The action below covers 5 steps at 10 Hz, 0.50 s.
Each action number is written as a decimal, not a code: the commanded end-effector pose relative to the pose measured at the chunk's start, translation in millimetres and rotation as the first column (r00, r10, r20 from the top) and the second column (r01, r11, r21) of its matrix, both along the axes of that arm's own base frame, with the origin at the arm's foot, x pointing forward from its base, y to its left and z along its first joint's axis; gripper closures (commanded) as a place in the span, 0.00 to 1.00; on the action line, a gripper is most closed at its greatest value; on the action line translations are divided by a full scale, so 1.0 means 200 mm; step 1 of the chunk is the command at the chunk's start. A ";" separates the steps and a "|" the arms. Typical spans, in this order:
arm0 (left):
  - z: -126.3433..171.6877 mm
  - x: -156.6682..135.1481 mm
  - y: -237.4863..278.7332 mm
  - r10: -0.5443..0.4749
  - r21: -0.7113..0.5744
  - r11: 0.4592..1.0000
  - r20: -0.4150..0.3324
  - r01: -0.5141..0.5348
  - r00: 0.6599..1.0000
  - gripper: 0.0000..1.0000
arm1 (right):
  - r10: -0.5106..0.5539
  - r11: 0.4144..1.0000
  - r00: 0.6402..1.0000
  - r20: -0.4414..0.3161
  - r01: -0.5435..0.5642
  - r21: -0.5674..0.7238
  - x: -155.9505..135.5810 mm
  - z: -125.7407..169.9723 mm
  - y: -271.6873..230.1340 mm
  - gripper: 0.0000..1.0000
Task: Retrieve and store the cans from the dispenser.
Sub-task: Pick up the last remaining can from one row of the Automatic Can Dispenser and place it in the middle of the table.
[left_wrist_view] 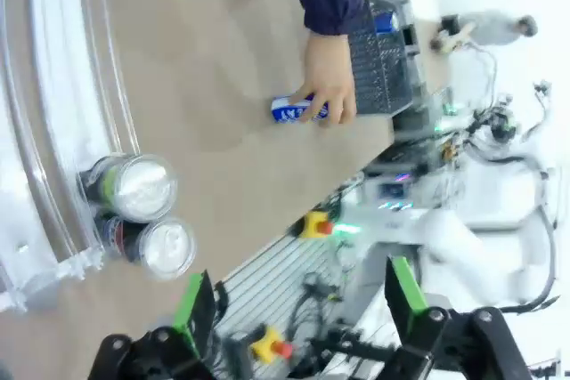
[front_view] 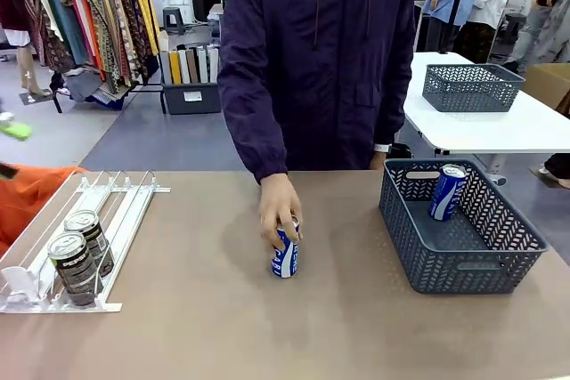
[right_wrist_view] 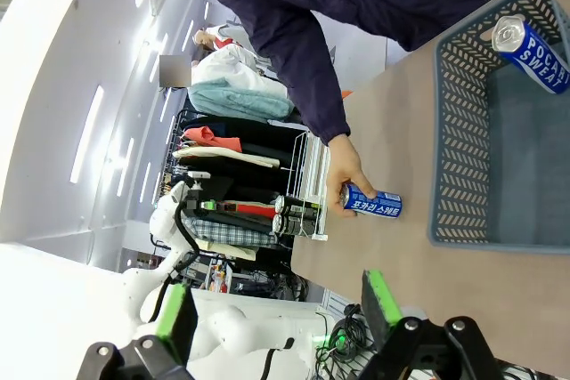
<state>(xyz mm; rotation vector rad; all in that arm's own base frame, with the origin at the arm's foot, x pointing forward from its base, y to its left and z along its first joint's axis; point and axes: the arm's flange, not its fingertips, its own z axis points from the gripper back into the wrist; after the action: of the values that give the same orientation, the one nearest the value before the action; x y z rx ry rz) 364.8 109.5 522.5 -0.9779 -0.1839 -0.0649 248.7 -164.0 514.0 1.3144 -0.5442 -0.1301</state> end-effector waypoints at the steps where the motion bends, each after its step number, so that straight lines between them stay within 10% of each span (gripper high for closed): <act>1: -0.13 -0.01 0.16 0.094 -0.188 0.977 -0.021 -0.096 0.995 0.00 | -0.004 1.000 1.000 0.029 0.003 0.022 0.01 0.02 0.01 0.00; 5: -0.09 -0.05 0.17 0.065 -0.092 0.993 -0.030 -0.068 0.997 0.00 | -0.004 1.000 1.000 0.029 0.003 0.022 0.01 0.02 0.01 0.00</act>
<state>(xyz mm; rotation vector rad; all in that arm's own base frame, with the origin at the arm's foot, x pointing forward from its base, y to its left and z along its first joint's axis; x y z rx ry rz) 357.2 147.4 496.8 -1.0887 -0.1924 0.0305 248.7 -163.9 514.0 1.3145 -0.5440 -0.1298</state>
